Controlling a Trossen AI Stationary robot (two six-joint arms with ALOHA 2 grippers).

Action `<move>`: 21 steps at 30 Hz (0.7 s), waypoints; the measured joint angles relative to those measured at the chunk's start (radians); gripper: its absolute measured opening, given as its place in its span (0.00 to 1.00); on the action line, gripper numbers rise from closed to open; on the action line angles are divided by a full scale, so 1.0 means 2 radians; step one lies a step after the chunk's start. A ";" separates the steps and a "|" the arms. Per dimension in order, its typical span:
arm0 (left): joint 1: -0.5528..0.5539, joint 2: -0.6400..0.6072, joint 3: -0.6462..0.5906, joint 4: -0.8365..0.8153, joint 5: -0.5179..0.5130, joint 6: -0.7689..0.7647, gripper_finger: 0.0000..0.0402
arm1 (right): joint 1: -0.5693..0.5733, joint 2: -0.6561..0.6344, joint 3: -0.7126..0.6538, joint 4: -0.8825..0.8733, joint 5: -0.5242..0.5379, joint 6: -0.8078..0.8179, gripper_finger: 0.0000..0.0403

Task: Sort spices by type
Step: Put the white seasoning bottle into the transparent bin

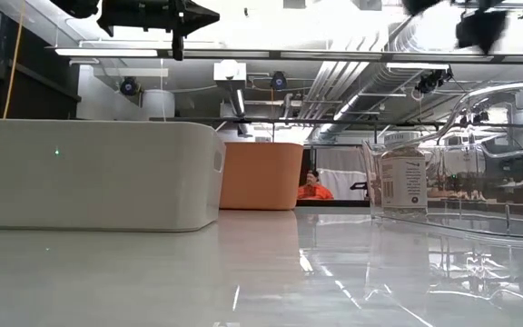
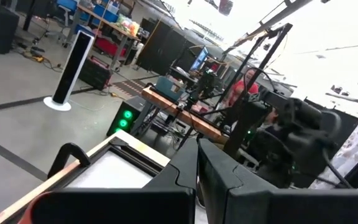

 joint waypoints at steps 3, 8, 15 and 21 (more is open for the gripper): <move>0.000 0.000 0.000 0.000 0.001 0.000 0.00 | 0.062 -0.003 -0.016 -0.009 -0.015 0.116 0.74; 0.000 0.000 0.000 0.000 0.001 -0.004 0.00 | 0.159 0.004 -0.072 0.037 -0.076 0.318 0.74; 0.000 0.000 0.000 0.000 0.004 -0.013 0.00 | 0.249 0.005 -0.170 0.208 -0.108 0.489 0.74; 0.000 0.000 0.000 0.000 0.004 -0.013 0.00 | 0.264 0.005 -0.188 0.237 -0.064 0.536 0.74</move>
